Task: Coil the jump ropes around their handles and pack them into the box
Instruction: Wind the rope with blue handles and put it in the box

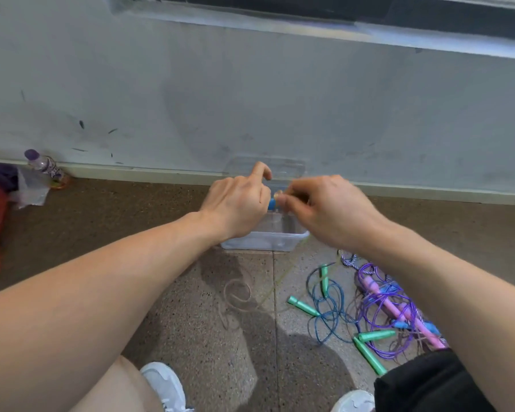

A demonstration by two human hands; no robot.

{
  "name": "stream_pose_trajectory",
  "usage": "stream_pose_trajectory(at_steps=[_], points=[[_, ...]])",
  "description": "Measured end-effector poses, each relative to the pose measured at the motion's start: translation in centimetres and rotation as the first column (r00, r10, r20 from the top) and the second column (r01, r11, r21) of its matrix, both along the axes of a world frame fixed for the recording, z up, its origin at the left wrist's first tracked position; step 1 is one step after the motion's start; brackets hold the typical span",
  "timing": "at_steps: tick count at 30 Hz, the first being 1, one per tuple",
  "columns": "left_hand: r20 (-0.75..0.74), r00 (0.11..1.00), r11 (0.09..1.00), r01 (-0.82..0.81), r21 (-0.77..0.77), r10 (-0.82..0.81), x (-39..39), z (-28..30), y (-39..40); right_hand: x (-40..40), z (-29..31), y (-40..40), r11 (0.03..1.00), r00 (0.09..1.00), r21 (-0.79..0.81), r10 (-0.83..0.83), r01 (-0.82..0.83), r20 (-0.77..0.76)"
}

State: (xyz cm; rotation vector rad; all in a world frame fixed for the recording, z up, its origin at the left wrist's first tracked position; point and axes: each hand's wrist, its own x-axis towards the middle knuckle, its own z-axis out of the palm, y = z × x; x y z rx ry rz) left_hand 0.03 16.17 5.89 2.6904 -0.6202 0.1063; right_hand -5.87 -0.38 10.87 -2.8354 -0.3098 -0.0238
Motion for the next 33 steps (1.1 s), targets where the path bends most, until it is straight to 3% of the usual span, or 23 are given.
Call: stream_pose_trajectory(at_steps=[4, 10, 12, 15, 17, 19, 21, 23, 25, 28, 31, 33], points=[[0.06, 0.996, 0.997, 0.072, -0.003, -0.072, 0.1, 1.2, -0.1, 1.1, -0.6, -0.7, 0.964, 1.0, 0.264, 0.001, -0.007, 0.022], [0.01, 0.985, 0.985, 0.174, -0.009, -0.173, -0.6, 1.2, -0.3, 1.8, -1.7, -1.1, 0.875, 0.979, 0.472, -0.009, 0.105, -0.201], [-0.076, 0.99, 0.99, 0.112, -0.082, -0.119, -0.6, 1.0, -0.3, 1.9, -1.9, -1.1, 0.834, 0.975, 0.536, -0.005, 0.126, -0.222], [-0.284, 0.959, 0.934, -0.107, -0.342, 0.005, -0.4, 0.7, -0.8, 1.9, -2.0, -0.8, 0.801, 0.99, 0.591, -0.012, 0.095, -0.143], [-0.497, 0.863, 0.812, -0.355, -0.463, 0.093, -0.4, 0.6, -1.4, 1.7, -2.4, -0.5, 0.804, 0.997, 0.592, 0.003, 0.044, -0.078], [-0.784, 0.615, 0.671, -0.616, -0.414, 0.081, -0.3, 0.5, -1.4, 1.3, -3.0, -0.1, 0.808, 0.999, 0.589, 0.03, -0.002, -0.039], [-0.921, 0.388, 0.653, -0.705, -0.278, 0.028, -0.4, 0.4, -0.8, 0.9, -3.5, 0.3, 0.811, 0.999, 0.584, 0.046, -0.038, 0.001], [-0.943, 0.332, 0.7, -0.681, -0.214, 0.034, -0.4, 0.0, -0.3, 0.6, -3.9, 0.5, 0.815, 0.997, 0.575, 0.061, -0.074, 0.041], [-0.896, 0.425, 0.76, -0.622, -0.187, 0.127, -0.5, 0.1, -0.3, 0.4, -4.0, 0.5, 0.835, 0.995, 0.543, 0.095, -0.095, 0.028], [-0.628, 0.723, 0.889, -0.445, -0.107, 0.286, -0.2, 0.1, -0.4, 0.5, -3.5, -0.3, 0.855, 0.977, 0.508, 0.182, -0.103, -0.109], [-0.381, 0.894, 0.952, -0.293, -0.092, 0.238, 0.2, 0.5, 0.2, 1.4, -2.0, -2.2, 0.923, 0.963, 0.372, 0.185, -0.1, -0.198], [-0.272, 0.955, 0.984, -0.15, -0.094, 0.119, 0.2, 0.9, 0.6, 2.1, -1.1, -3.2, 0.908, 0.941, 0.41, 0.213, -0.091, -0.262]])
